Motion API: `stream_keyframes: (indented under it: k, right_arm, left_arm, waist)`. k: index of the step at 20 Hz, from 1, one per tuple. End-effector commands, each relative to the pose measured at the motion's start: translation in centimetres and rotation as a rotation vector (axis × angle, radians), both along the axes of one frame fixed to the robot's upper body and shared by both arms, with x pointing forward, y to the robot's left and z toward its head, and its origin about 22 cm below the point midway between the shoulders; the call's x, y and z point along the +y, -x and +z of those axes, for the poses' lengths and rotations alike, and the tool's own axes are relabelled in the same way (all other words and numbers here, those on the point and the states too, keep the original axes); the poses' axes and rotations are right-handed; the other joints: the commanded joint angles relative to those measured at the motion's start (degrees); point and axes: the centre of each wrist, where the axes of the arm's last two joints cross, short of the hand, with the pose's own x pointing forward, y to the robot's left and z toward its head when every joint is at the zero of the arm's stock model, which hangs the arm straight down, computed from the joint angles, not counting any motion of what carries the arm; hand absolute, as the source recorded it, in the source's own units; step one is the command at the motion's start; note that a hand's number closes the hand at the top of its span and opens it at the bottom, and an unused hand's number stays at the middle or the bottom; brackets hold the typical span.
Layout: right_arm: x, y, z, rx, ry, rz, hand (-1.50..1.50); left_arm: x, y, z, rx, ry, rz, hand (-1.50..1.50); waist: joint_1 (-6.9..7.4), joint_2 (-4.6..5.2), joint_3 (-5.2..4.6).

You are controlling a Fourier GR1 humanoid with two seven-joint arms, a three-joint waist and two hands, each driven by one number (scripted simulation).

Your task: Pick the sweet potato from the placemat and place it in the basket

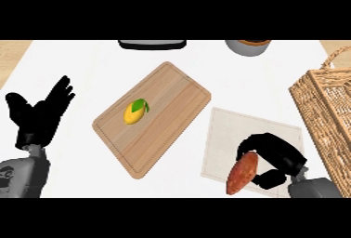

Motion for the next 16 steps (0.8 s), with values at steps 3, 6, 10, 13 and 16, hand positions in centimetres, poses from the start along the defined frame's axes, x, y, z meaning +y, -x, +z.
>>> stream_keyframes:
  k: [3, 6, 10, 13, 16]
  right_arm:
    - [1.5, 0.0, -1.4, -0.002, 0.007, 0.028, 1.50]
    - [1.6, 2.7, -2.0, 0.004, 0.018, 0.039, 1.50]
    - [3.1, -2.6, -0.3, 0.026, 0.031, -0.532, 1.50]
    - [1.0, -2.7, -0.1, 0.014, 0.018, -0.854, 1.50]
    - [1.2, -4.3, 1.3, 0.001, 0.010, -1.110, 1.50]
  left_arm:
    - [1.5, -0.4, 2.3, 0.005, -0.008, 0.003, 0.00]
    - [2.1, -0.1, 0.1, -0.006, 0.008, 0.006, 0.00]
    - [0.9, 0.6, -0.3, 0.000, 0.000, -0.001, 0.00]
    - [0.9, 0.6, 0.1, -0.014, 0.001, 0.019, 0.00]
    - [0.5, 0.3, 0.2, -0.015, 0.000, -0.020, 0.00]
  waist:
    - [0.00, 0.12, 0.14]
    - [-0.25, 0.13, 0.12]
    - [0.32, 0.77, -0.08]
    - [-1.54, 0.87, -0.15]
    - [0.85, 1.27, 0.01]
